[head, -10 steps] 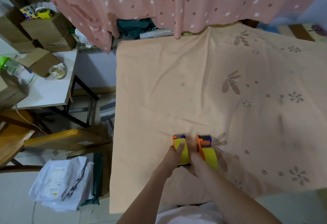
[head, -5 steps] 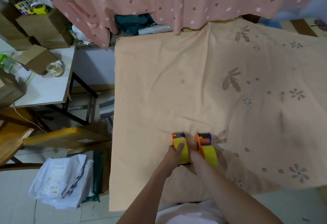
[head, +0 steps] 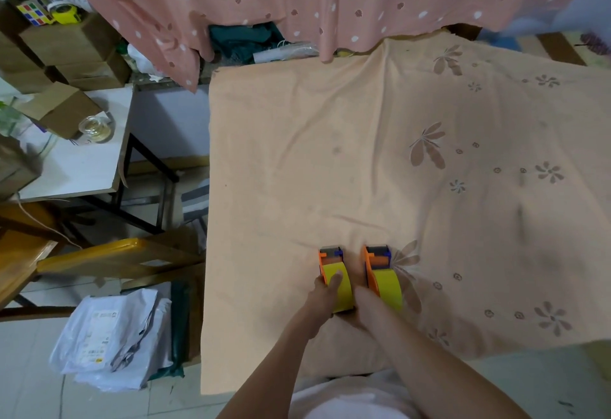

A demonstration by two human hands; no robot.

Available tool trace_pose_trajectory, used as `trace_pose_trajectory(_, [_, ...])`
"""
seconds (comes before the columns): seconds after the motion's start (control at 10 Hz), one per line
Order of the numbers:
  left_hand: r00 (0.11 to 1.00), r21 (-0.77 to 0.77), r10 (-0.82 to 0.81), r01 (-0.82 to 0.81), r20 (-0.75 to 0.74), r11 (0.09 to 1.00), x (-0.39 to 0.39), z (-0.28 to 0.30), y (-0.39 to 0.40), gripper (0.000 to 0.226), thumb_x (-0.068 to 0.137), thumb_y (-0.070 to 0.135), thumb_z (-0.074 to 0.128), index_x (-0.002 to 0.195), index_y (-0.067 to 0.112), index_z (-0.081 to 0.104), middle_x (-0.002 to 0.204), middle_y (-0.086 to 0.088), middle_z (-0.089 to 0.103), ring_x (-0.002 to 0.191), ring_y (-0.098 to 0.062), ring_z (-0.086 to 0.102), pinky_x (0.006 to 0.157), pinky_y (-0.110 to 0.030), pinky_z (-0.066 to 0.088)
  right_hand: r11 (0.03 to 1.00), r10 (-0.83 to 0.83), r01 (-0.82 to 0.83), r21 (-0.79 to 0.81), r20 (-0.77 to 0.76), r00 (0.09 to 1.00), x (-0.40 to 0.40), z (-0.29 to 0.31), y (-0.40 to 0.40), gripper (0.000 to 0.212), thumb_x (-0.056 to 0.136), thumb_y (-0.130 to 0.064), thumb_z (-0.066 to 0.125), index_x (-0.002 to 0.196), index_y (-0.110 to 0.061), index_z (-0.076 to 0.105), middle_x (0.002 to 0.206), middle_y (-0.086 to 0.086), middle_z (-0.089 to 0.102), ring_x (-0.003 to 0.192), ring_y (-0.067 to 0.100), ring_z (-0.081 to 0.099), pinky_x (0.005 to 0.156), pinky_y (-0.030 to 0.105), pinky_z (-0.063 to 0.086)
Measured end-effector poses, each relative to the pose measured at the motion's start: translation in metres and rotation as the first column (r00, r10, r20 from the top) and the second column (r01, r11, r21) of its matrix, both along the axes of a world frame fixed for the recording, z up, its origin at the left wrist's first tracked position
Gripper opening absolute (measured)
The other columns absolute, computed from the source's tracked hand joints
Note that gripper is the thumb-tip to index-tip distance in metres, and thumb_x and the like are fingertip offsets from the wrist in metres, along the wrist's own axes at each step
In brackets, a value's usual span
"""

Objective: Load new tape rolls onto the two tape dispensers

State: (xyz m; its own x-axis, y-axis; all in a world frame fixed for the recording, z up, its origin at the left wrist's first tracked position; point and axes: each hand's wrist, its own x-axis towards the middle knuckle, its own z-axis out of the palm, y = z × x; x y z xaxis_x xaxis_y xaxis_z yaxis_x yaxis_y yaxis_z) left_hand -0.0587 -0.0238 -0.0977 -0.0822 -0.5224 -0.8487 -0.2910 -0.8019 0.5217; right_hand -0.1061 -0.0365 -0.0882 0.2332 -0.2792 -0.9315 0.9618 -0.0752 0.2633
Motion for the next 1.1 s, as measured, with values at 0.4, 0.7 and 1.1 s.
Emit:
trace_pose_trajectory(0.4, [0.994,-0.038,-0.073,0.076,0.080,0.996,0.002,-0.011,0.013,0.067,0.099,0.058,0.040,0.155,0.024,0.026,0.148,-0.019,0.039,0.136,-0.038,0.041,0.113,-0.052,0.039,0.221,0.930,-0.938,0.267,-0.347,0.120,-0.055,-0.003,0.024,0.050,0.098,-0.040,0.046,0.116,0.004,0.062,0.087,0.021,0.063,0.074,0.031,0.058,0.064,0.037,0.048])
trace_pose_trajectory(0.7, [0.976,-0.037,-0.132,0.141,0.175,0.989,0.005,-0.017,0.015,0.069,0.098,0.061,0.040,0.157,0.027,0.024,0.150,-0.020,0.032,0.138,-0.042,0.036,0.117,-0.054,0.031,0.118,0.915,-0.951,0.284,-0.404,-0.007,-0.044,0.016,0.015,0.070,0.091,-0.062,0.031,0.118,-0.010,0.070,0.124,0.020,0.067,0.096,0.032,0.058,0.062,0.033,0.043])
trace_pose_trajectory(1.1, [0.999,-0.099,-0.045,0.048,0.028,0.994,0.014,0.016,0.015,0.050,0.100,0.048,0.050,0.134,0.012,0.051,0.125,-0.006,0.062,0.094,-0.015,0.060,0.075,-0.033,0.053,0.215,0.863,-0.911,0.352,-0.504,0.009,-0.041,0.041,0.010,0.074,0.092,-0.074,0.032,0.091,-0.008,0.066,0.092,0.016,0.066,0.078,0.028,0.063,0.064,0.031,0.054])
